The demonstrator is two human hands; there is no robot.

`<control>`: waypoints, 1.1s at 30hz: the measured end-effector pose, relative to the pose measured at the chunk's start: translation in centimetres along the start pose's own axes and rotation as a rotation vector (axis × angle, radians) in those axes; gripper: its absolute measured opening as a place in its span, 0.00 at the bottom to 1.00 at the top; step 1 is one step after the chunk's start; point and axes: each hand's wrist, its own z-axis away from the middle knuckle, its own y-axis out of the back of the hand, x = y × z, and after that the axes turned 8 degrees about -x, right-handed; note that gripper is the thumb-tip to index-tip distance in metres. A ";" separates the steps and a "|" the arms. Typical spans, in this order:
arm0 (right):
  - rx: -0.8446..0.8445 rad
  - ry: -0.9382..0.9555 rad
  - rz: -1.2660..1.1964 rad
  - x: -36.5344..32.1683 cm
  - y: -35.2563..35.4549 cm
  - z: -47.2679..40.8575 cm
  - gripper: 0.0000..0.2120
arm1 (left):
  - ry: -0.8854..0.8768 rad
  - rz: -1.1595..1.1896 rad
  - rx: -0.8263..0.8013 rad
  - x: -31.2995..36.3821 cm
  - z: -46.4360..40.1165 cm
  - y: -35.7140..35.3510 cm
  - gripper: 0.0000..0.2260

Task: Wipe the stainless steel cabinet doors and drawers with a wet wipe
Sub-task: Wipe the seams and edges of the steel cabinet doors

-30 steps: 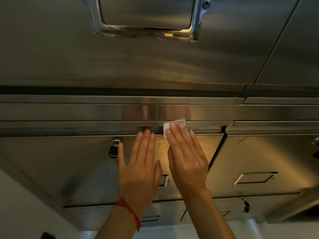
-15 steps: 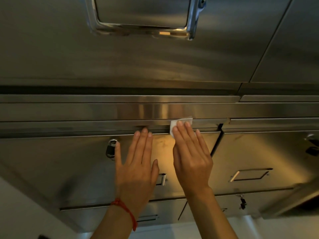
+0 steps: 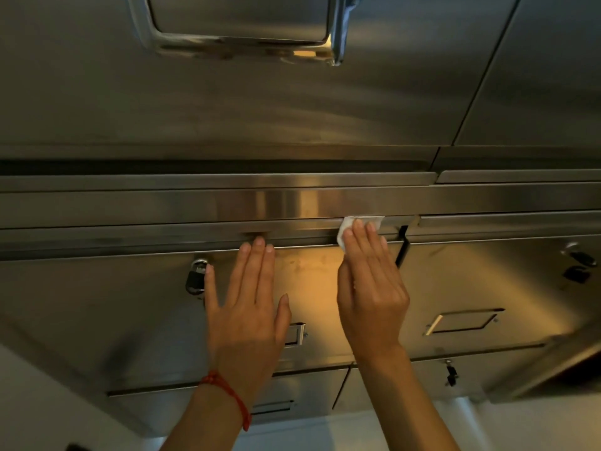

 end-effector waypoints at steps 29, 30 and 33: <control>-0.081 0.102 0.053 3.4 1.7 -0.1 0.13 | 0.030 0.014 0.088 0.6 0.1 -1.4 0.26; -0.072 0.076 0.060 3.8 1.9 0.0 0.13 | 0.030 0.010 0.081 0.6 0.1 -1.3 0.26; -0.025 -0.018 0.061 4.0 1.9 0.0 0.13 | 0.036 0.010 0.062 0.7 0.1 -1.0 0.26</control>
